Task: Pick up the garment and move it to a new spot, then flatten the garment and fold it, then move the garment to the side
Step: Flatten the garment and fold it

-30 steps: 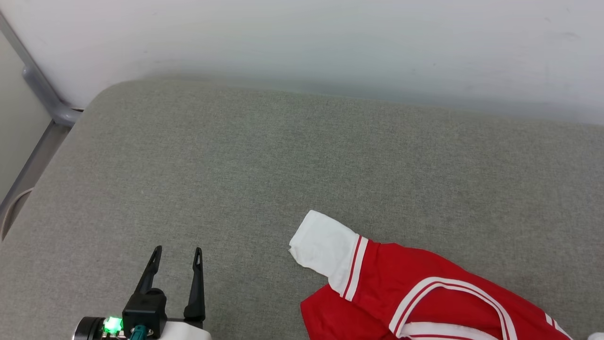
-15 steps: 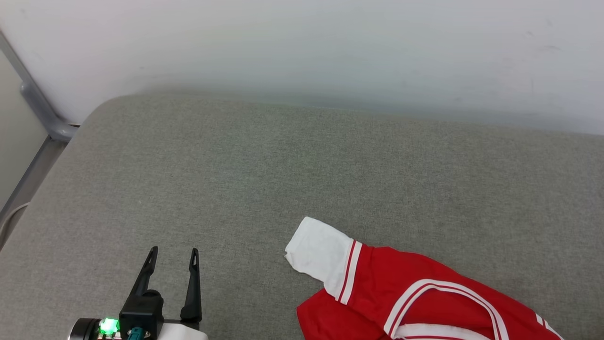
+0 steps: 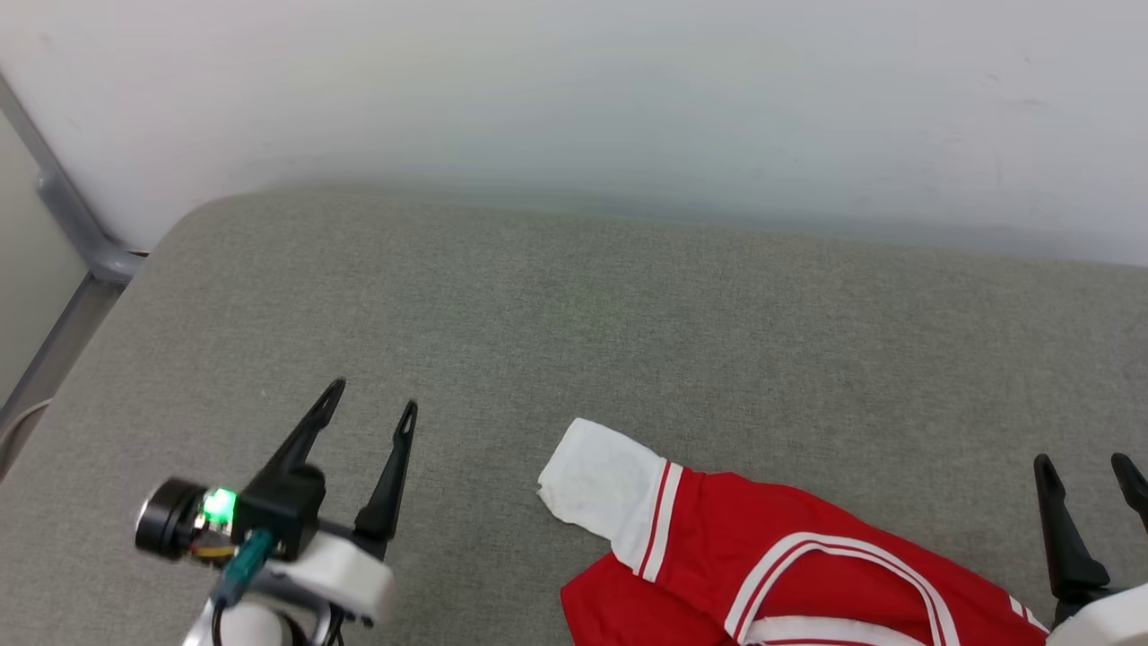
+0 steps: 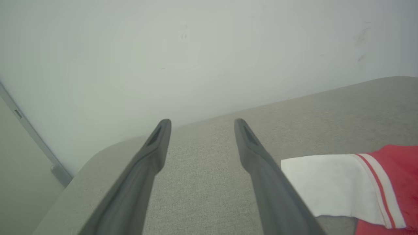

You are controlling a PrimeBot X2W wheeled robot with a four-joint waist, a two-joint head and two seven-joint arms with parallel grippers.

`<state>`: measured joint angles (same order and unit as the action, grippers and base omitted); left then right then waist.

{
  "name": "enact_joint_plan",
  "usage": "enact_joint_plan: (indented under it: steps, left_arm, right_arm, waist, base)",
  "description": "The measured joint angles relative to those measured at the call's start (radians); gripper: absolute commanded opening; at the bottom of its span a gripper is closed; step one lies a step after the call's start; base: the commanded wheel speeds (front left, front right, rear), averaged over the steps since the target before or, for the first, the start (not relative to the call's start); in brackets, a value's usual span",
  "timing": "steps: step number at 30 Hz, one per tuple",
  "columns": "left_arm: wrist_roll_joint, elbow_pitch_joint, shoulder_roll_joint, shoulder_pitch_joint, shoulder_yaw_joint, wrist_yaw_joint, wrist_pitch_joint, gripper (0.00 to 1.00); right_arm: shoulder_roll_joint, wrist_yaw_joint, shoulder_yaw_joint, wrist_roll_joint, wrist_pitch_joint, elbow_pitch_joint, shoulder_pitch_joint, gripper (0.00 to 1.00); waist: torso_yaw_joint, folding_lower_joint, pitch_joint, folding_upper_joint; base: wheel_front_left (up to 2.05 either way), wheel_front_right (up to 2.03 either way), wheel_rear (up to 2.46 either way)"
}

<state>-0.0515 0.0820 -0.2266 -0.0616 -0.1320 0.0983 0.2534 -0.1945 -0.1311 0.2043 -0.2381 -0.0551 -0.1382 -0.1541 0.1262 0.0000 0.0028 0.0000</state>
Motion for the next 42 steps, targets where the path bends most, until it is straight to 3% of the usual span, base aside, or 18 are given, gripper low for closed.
enact_joint_plan:
  steps: [5,11,18,26,33,42]
  left_arm:
    - [-0.104,0.019,-0.109,-0.155,-0.132,0.030,-0.140,1.00]
    - [-0.420,-0.006,-0.276,-0.328,-0.386,0.031,-0.394,1.00]
    - [-0.711,0.001,-0.381,-0.511,-0.581,0.031,-0.692,1.00]
    - [-0.819,0.062,-0.414,-0.672,-0.805,0.031,-0.895,1.00]
    - [-0.846,0.149,-0.409,-0.743,-0.972,0.031,-0.909,1.00]
    - [-0.850,0.262,-0.407,-0.806,-1.108,0.033,-0.894,1.00]
  right_arm:
    - [0.000,0.000,-0.024,0.018,0.007,0.016,0.027,1.00]
    - [-0.005,0.000,-0.044,0.034,0.007,0.032,0.063,1.00]
    - [-0.007,0.000,-0.061,0.053,0.008,0.047,0.111,1.00]
    - [0.002,0.000,-0.083,0.082,0.010,0.051,0.158,1.00]
    - [0.011,0.000,-0.094,0.099,0.015,0.048,0.194,1.00]
    - [0.032,0.000,-0.101,0.120,0.017,0.044,0.218,1.00]
  waist:
    - [-0.014,0.0000,0.005,0.0000]
    - [-0.041,0.0001,0.029,0.0000]
    - [-0.079,0.0001,0.078,0.0000]
    - [-0.127,0.0002,0.146,0.0000]
    - [-0.168,0.0002,0.203,0.0000]
    - [-0.201,0.0000,0.262,0.0000]
  base:
    - [0.00,0.00,0.00]
    - [0.00,0.00,0.00]
    - [0.00,0.00,0.00]
    - [0.00,0.00,0.00]
    - [0.00,0.00,0.00]
    - [0.00,0.00,0.00]
